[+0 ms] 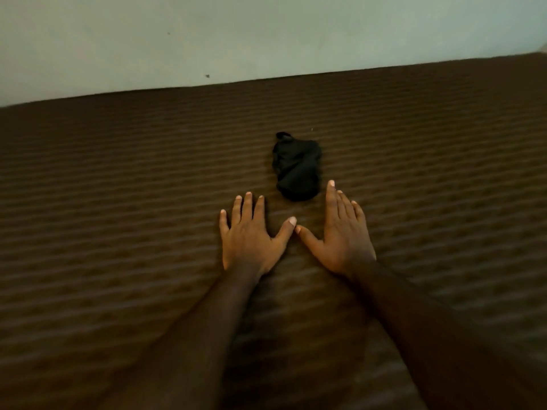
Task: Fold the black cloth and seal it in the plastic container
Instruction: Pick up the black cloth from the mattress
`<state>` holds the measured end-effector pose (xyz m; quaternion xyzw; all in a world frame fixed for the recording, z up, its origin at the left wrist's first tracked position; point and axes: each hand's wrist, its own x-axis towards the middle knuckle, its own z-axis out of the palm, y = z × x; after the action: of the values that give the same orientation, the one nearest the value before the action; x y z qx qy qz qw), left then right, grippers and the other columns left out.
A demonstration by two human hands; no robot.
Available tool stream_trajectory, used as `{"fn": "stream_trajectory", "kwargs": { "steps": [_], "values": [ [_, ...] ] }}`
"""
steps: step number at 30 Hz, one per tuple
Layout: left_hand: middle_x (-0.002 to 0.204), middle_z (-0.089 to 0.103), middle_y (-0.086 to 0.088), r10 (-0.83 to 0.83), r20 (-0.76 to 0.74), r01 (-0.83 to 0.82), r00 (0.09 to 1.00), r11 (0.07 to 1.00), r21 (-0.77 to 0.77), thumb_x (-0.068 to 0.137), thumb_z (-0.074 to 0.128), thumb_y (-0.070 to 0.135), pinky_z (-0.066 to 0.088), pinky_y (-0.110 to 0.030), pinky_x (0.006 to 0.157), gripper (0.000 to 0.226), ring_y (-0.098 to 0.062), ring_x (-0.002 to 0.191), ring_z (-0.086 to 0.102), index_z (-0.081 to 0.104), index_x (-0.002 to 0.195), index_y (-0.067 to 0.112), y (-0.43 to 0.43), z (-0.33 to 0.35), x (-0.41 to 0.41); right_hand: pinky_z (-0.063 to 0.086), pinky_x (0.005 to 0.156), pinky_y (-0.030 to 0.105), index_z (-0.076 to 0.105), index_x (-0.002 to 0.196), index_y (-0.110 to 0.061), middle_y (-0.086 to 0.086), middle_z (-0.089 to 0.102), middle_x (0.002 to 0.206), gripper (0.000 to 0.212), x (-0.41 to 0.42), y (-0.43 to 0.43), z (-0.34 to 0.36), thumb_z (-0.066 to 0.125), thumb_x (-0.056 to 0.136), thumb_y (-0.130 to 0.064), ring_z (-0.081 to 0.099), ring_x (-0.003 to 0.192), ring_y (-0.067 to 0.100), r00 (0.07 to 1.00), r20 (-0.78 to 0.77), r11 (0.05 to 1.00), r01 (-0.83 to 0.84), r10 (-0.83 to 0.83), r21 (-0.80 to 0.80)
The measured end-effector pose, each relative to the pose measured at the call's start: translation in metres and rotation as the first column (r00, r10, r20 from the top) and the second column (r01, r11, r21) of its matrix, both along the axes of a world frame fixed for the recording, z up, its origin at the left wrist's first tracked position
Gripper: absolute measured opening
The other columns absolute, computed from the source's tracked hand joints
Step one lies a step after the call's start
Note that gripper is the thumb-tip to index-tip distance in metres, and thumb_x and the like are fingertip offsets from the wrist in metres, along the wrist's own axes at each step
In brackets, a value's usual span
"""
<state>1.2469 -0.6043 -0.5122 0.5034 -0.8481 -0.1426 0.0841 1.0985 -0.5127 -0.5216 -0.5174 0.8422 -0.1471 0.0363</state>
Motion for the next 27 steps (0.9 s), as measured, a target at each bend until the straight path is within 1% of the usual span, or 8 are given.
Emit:
{"fn": "stream_trajectory", "kwargs": {
  "steps": [5,10,12,14,16,18,22,27],
  "values": [
    [0.157,0.028,-0.001,0.284,-0.280,-0.242,0.917,0.955,0.173,0.083,0.029,0.078,-0.006,-0.047,0.119,0.075,-0.016,0.148,0.009,0.061,0.122,0.022,-0.013,0.012,-0.042,0.002,0.122,0.034,-0.004,0.156,-0.015,0.007,0.016,0.164,0.091,-0.003,0.001,-0.010,0.047,0.091,-0.054,0.012,0.150,0.015,0.994,0.105,0.982,0.014,0.006,-0.187],
    [0.145,0.047,0.002,0.392,-0.442,-0.296,0.807,0.916,0.272,0.090,0.051,0.057,0.000,-0.044,0.120,0.040,-0.014,0.143,0.025,0.067,0.100,0.022,-0.021,0.007,-0.056,0.007,0.122,0.035,-0.001,0.156,-0.019,0.005,0.028,0.160,0.100,-0.004,0.003,-0.010,0.043,0.082,-0.071,0.023,0.147,0.016,0.976,0.217,0.965,0.037,0.021,-0.258],
    [0.117,0.065,0.002,0.446,-0.599,-0.274,0.665,0.892,0.359,0.090,0.058,0.045,0.029,-0.042,0.113,0.022,-0.014,0.121,0.052,0.064,0.092,0.024,-0.022,0.006,-0.052,0.015,0.122,0.040,0.003,0.156,-0.019,0.004,0.033,0.158,0.102,-0.004,0.003,-0.008,0.042,0.080,-0.076,0.028,0.145,0.015,0.969,0.248,0.961,0.051,0.018,-0.271],
    [0.089,0.066,0.004,0.541,-0.721,-0.190,0.433,0.836,0.514,0.091,0.062,0.031,0.048,-0.033,0.083,0.010,-0.009,0.086,0.060,0.062,0.085,0.023,-0.019,0.009,-0.037,0.026,0.118,0.041,0.011,0.156,-0.021,-0.001,0.040,0.153,0.099,-0.006,0.002,-0.002,0.045,0.081,-0.075,0.035,0.139,0.013,0.946,0.325,0.959,0.099,-0.008,-0.264],
    [0.095,0.068,-0.002,0.675,-0.719,0.041,0.165,0.724,0.689,0.093,0.059,0.016,0.049,-0.031,0.081,0.003,-0.014,0.090,0.064,0.062,0.094,0.017,-0.019,0.009,-0.011,0.036,0.111,0.039,0.025,0.152,-0.025,-0.008,0.050,0.142,0.089,-0.011,-0.002,0.006,0.049,0.082,-0.074,0.045,0.130,0.010,0.866,0.495,0.953,0.202,-0.066,-0.227],
    [0.112,0.067,-0.008,0.776,-0.629,0.380,0.037,0.571,0.728,0.094,0.051,0.004,0.050,-0.033,0.092,0.020,-0.020,0.106,0.064,0.055,0.111,0.013,-0.009,0.000,0.018,0.045,0.101,0.037,0.045,0.140,-0.031,-0.013,0.058,0.124,0.077,-0.017,-0.008,0.013,0.047,0.079,-0.078,0.054,0.116,0.009,0.731,0.670,0.920,0.339,-0.127,-0.196],
    [0.098,0.066,-0.008,0.780,-0.592,0.483,0.205,0.445,0.754,0.086,0.036,-0.007,0.053,-0.036,0.085,0.028,-0.021,0.092,0.064,0.056,0.092,0.011,0.005,-0.003,0.032,0.049,0.072,0.030,0.062,0.104,-0.024,-0.005,0.068,0.097,0.058,-0.021,-0.015,0.023,0.047,0.082,-0.076,0.059,0.077,0.007,0.486,0.864,0.827,0.536,-0.135,-0.172],
    [0.089,0.059,-0.010,0.773,-0.531,0.396,0.346,0.393,0.830,0.078,0.034,0.005,0.050,-0.040,0.078,0.020,-0.030,0.082,0.060,0.051,0.072,0.015,0.001,0.001,0.026,0.037,0.043,0.021,0.062,0.095,-0.022,-0.001,0.061,0.078,0.036,-0.019,-0.007,0.024,0.061,0.087,-0.057,0.044,0.050,0.006,0.406,0.909,0.907,0.412,-0.093,-0.091]
  ]
}}
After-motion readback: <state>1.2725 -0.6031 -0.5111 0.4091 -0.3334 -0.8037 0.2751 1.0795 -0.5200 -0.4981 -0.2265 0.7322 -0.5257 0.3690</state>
